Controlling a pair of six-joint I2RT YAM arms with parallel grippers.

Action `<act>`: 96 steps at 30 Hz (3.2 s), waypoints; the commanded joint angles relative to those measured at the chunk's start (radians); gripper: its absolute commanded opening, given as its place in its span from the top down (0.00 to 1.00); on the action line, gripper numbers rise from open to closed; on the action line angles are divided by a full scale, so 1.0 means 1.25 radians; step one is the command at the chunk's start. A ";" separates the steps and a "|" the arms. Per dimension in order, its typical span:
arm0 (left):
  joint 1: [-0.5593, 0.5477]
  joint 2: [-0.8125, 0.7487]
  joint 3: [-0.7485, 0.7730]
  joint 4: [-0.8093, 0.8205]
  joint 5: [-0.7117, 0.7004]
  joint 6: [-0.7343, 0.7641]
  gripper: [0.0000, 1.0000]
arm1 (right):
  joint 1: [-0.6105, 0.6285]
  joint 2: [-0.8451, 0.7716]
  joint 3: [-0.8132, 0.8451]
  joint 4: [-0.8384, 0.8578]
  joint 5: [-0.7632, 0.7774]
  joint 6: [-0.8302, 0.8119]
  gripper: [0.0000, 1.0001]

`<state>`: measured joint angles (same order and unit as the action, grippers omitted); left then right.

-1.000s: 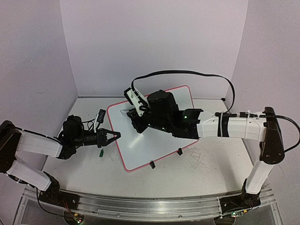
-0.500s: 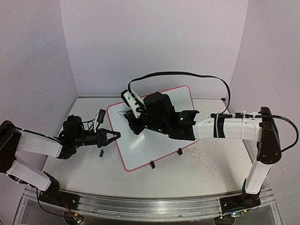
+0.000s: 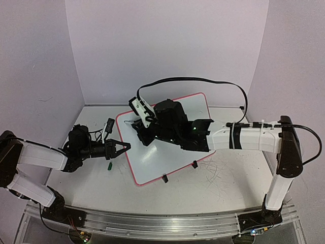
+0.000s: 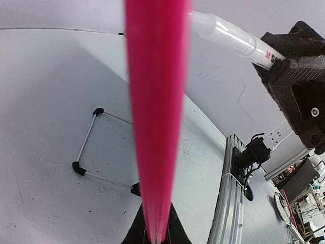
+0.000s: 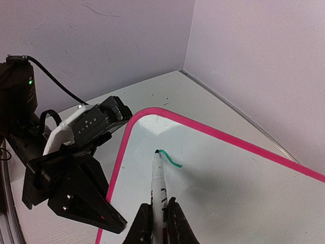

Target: Write a sentence on the whiteboard

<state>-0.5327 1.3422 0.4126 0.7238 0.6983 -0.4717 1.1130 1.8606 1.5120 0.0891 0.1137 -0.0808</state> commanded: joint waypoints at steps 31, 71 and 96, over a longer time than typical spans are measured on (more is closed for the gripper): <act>-0.004 -0.015 0.032 0.007 -0.017 0.044 1.00 | 0.008 -0.032 -0.041 -0.022 0.040 0.020 1.00; -0.005 -0.007 0.043 0.001 -0.018 0.045 1.00 | 0.015 -0.082 -0.129 -0.020 0.073 0.051 1.00; -0.005 -0.015 0.045 -0.004 -0.012 0.045 1.00 | 0.033 -0.036 -0.079 -0.022 0.043 0.054 1.00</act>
<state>-0.5327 1.3422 0.4232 0.7067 0.6945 -0.4706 1.1472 1.7915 1.3596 0.0574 0.1799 -0.0246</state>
